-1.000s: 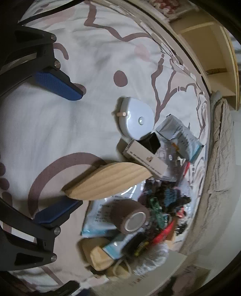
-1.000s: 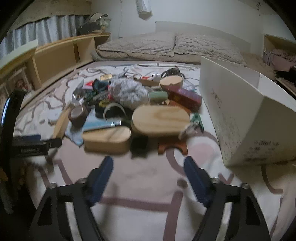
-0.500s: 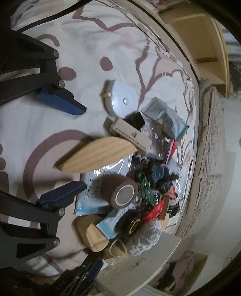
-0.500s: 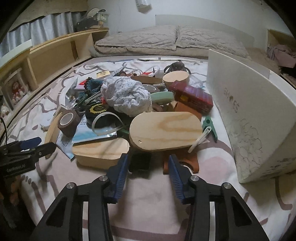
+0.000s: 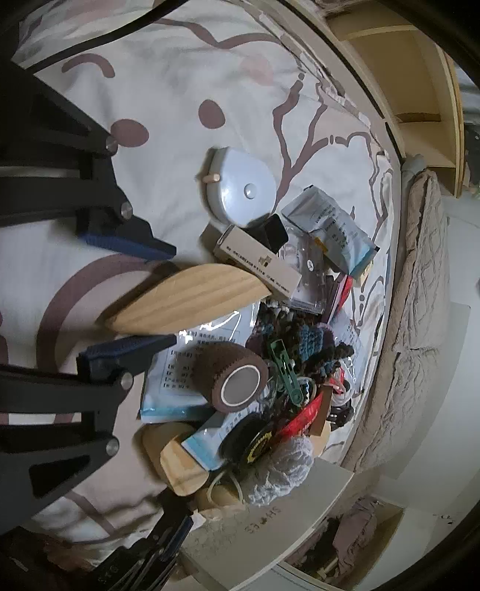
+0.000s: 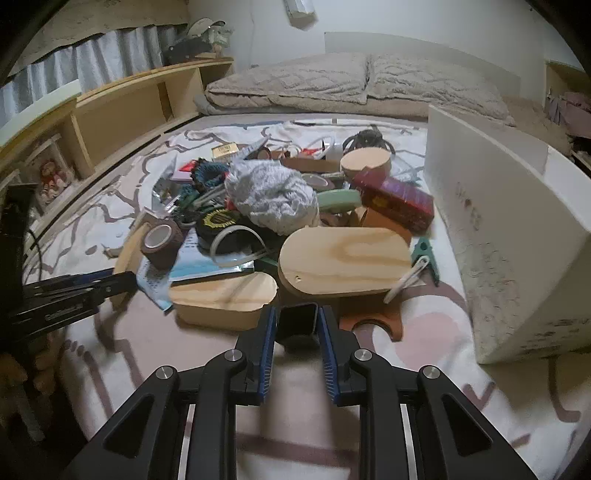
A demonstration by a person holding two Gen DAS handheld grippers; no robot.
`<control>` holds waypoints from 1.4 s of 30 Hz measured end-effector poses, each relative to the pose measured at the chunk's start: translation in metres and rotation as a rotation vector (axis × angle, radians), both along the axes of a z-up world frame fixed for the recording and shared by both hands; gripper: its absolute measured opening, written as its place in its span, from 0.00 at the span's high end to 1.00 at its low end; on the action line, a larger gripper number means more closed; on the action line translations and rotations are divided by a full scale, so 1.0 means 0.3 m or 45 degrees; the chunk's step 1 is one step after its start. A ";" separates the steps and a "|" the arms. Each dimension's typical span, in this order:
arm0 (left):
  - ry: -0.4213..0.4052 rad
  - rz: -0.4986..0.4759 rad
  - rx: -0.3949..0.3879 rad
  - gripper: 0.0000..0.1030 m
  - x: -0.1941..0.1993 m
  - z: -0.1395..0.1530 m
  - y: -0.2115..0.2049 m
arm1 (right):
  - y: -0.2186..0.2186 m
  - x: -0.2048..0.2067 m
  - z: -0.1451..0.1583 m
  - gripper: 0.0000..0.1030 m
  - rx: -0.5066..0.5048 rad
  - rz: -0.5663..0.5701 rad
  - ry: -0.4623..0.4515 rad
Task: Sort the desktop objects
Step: 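Close the left tool on the wooden leaf piece while the right tool grasps a small black item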
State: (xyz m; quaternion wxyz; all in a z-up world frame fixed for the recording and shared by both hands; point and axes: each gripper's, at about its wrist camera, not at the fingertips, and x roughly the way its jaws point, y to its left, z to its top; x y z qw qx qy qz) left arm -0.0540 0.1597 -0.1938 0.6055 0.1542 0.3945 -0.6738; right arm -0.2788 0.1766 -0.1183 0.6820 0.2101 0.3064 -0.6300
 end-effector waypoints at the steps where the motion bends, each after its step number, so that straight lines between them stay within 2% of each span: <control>1: 0.005 -0.004 -0.004 0.67 0.000 0.001 0.002 | 0.009 0.000 0.009 0.77 -0.002 0.003 -0.001; 4: 0.004 -0.010 -0.013 0.71 -0.002 0.007 0.010 | 0.042 -0.001 0.029 0.77 0.006 0.004 -0.002; 12: 0.031 -0.050 -0.034 0.71 -0.014 0.030 0.057 | 0.126 -0.022 0.033 0.77 0.057 -0.009 0.016; 19: 0.047 -0.101 -0.067 0.71 -0.093 0.063 0.151 | 0.182 -0.052 0.018 0.77 0.123 -0.036 0.010; 24: 0.060 -0.086 -0.087 0.72 -0.102 0.079 0.199 | 0.203 -0.052 0.008 0.77 0.138 -0.035 0.009; 29: 0.072 -0.077 -0.069 0.72 -0.107 0.074 0.222 | 0.201 -0.061 0.015 0.77 0.129 -0.043 -0.020; 36: 0.143 -0.125 0.009 0.71 -0.131 0.048 0.221 | 0.197 -0.069 0.038 0.77 0.109 -0.050 -0.044; 37: 0.158 -0.139 0.035 0.70 -0.136 0.043 0.219 | 0.196 -0.072 0.038 0.77 0.109 -0.054 -0.048; 39: 0.193 -0.166 0.049 0.58 -0.149 0.042 0.226 | 0.193 -0.078 0.038 0.77 0.113 -0.059 -0.061; 42: 0.193 -0.202 0.038 0.55 -0.171 0.052 0.249 | 0.193 -0.087 0.040 0.77 0.110 -0.067 -0.068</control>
